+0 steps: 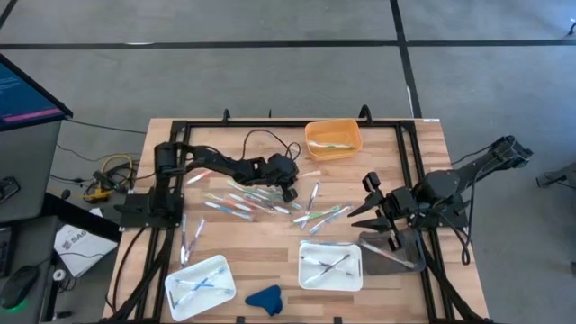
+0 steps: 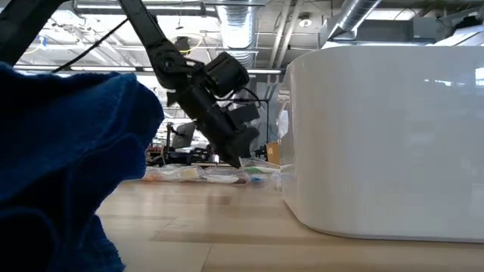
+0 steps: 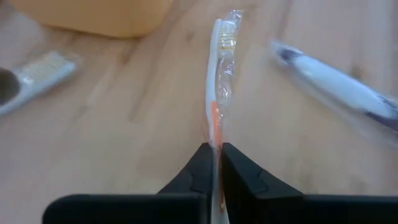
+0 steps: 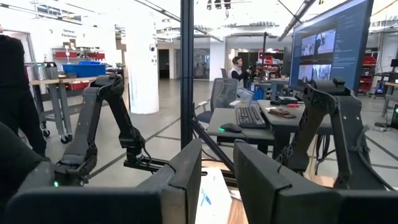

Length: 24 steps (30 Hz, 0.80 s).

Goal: Pick & Place Toothbrushes
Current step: Put the orange toothbrush into the black bin

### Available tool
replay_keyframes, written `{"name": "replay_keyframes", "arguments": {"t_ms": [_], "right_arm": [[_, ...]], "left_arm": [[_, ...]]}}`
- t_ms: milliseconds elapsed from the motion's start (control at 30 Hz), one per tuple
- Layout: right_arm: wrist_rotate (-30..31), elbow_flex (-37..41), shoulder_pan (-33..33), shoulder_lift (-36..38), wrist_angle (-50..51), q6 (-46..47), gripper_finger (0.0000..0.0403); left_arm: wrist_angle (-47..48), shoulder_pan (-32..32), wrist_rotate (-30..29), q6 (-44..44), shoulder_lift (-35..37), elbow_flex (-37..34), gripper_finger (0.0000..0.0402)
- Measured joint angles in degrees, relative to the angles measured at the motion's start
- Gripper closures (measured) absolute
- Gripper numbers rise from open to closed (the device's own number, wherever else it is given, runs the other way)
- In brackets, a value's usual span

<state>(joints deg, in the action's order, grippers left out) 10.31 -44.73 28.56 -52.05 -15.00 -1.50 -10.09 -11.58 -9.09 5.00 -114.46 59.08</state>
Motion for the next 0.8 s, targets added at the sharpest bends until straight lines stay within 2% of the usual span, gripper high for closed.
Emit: {"name": "replay_keyframes", "arguments": {"t_ms": [67,267,433,633,800], "right_arm": [[0.0,0.0,0.0,0.0,0.0,0.0,0.0316],[0.0,0.0,0.0,-0.1,0.7,0.0,0.0316],[0.0,0.0,0.0,-0.1,3.0,0.9,0.0316],[0.4,-0.1,-2.1,-1.8,7.4,2.7,0.0316],[0.5,-0.3,-6.7,-5.3,12.1,3.5,0.0318]], "left_arm": [[0.3,0.9,-0.3,0.0,1.1,-0.1,0.0394],[2.2,3.8,-6.0,-0.4,7.0,-0.2,0.0395],[2.2,5.8,-6.4,-1.3,13.5,-2.7,0.0396],[4.8,8.2,-0.6,-0.3,19.9,-3.8,0.0396],[5.6,10.9,5.3,0.0,22.0,-3.9,0.0396]]}}
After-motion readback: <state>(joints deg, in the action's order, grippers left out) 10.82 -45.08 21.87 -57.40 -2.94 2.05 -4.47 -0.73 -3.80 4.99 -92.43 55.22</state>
